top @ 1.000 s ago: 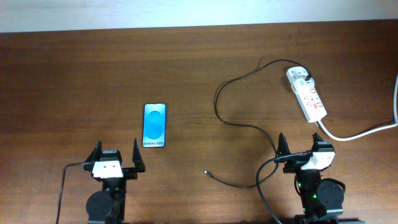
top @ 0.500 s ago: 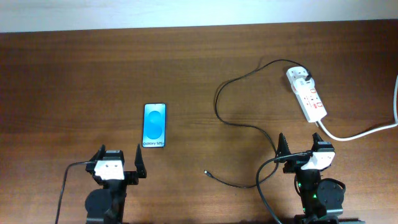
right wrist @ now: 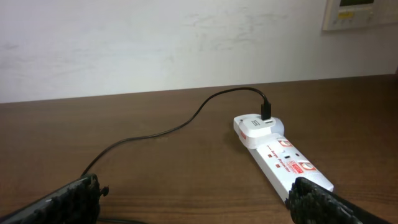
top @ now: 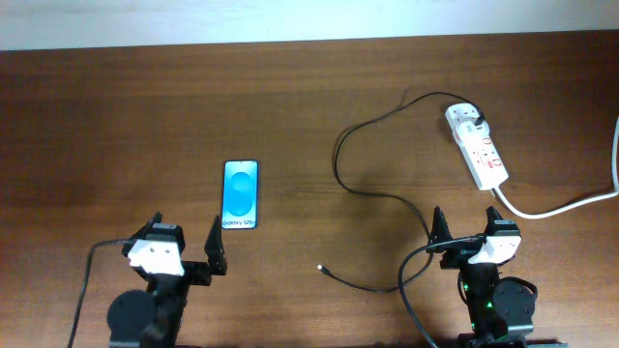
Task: Plug charger to phone and switch on socket
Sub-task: 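Move the left gripper forward over the blue phone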
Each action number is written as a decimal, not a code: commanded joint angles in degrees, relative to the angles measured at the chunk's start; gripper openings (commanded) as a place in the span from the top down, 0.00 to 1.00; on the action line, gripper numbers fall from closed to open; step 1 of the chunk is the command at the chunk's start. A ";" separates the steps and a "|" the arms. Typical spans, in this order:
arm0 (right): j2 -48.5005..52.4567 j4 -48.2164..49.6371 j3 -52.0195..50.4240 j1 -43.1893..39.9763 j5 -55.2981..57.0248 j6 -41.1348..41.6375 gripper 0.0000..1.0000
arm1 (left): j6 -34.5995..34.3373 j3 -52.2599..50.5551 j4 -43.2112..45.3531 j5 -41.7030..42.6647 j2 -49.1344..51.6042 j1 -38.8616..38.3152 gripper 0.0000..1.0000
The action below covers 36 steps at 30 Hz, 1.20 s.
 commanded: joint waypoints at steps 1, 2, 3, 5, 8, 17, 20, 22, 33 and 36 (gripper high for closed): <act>-0.35 -0.33 -0.31 0.46 0.90 0.20 0.02 | -0.59 2.86 0.00 0.63 2.84 -0.24 0.01; -0.35 -0.33 -0.31 0.46 0.90 0.20 0.02 | -0.57 3.23 -0.02 0.63 3.04 -0.24 0.01; -0.35 -0.33 -0.31 0.46 0.90 0.20 0.02 | -0.57 3.78 -0.02 0.63 3.30 -0.24 0.01; -0.35 -0.33 -0.31 0.46 0.90 0.20 0.02 | -0.57 5.55 -0.02 0.63 4.94 -0.24 0.01; -0.35 -0.33 -0.31 0.46 0.90 0.20 0.02 | -0.57 7.72 -0.07 0.70 9.18 -0.24 0.01; -0.35 -0.33 -0.31 0.46 0.90 0.20 0.02 | -0.57 15.96 -4.98 1.70 21.05 -0.24 0.01; -0.35 -0.33 -0.31 0.46 0.90 0.20 0.02 | -0.55 15.96 -5.40 1.68 21.09 -0.24 0.01; -0.35 -0.33 -0.31 0.46 0.90 0.20 0.02 | -0.55 15.96 -5.40 1.68 21.09 -0.24 0.01; -0.35 -0.33 -0.31 0.46 0.90 0.20 0.02 | -0.55 19.47 -5.64 1.70 28.70 -0.24 0.01; -0.35 -0.33 -0.31 0.46 0.90 0.20 0.02 | -0.55 19.58 -5.60 1.70 28.70 -0.24 0.01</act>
